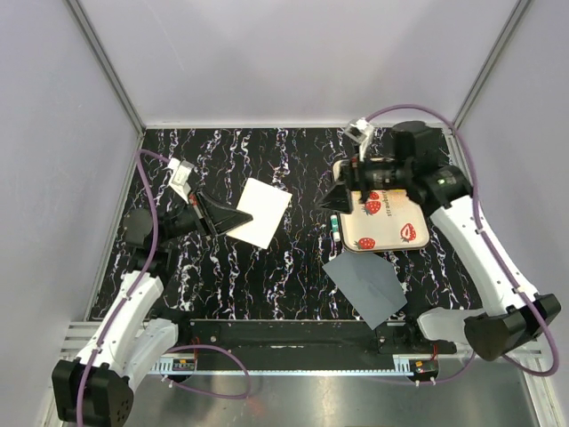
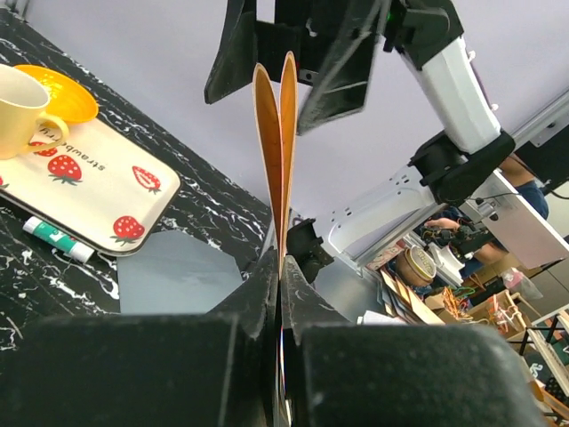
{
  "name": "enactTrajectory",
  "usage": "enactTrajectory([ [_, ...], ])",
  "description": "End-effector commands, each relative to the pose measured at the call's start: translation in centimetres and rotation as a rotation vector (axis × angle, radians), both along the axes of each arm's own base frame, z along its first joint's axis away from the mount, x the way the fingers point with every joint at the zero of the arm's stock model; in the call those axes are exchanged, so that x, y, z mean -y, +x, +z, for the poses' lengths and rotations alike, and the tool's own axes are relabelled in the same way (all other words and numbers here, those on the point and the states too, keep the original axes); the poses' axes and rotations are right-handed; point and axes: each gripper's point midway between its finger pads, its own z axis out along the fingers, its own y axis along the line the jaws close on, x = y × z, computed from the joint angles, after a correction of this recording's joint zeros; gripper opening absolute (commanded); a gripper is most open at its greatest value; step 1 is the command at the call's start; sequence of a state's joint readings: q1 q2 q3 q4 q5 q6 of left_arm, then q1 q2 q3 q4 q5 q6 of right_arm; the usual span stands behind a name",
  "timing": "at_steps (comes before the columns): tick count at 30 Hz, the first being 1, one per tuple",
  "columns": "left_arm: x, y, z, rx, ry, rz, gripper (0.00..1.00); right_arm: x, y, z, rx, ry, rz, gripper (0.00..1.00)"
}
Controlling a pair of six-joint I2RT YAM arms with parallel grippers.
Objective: Place the letter into the envelope and seal it
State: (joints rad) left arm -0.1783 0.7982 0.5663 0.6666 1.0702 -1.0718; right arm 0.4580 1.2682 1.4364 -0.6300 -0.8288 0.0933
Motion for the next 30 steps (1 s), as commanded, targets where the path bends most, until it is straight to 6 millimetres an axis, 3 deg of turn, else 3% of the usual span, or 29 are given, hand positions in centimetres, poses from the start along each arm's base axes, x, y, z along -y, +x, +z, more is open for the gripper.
enactTrajectory([
  [1,-0.1,-0.1,-0.7,0.069,0.051,0.001,0.0,8.5,-1.5,-7.3,-0.086,-0.32,-0.003,0.95],
  [4,-0.1,0.2,-0.5,0.097,0.081,0.009,0.0,14.2,-2.0,-12.3,-0.127,-0.542,-0.034,0.91],
  [5,-0.2,0.2,-0.1,0.114,0.084,0.014,0.0,15.6,-2.7,-14.2,-0.152,-0.598,-0.022,0.89],
  [7,-0.2,0.5,-0.3,0.117,0.103,0.022,0.0,18.5,-2.5,-16.8,-0.125,-0.753,-0.043,0.89],
  [10,-0.2,0.6,-0.1,0.125,0.104,0.025,0.0,20.7,-3.3,-20.0,-0.15,-0.846,-0.038,0.83],
  [11,-0.2,0.7,-0.1,0.122,0.103,0.028,0.0,21.0,-4.0,-21.4,-0.178,-0.859,-0.012,0.82],
  [17,-0.3,0.2,0.1,0.147,0.113,0.026,0.0,23.2,-4.6,-24.8,-0.386,-0.75,-0.059,0.75],
  [30,-0.3,0.5,0.3,0.176,0.125,0.035,0.0,23.8,-4.6,-31.0,-0.538,-0.665,-0.031,0.68],
])
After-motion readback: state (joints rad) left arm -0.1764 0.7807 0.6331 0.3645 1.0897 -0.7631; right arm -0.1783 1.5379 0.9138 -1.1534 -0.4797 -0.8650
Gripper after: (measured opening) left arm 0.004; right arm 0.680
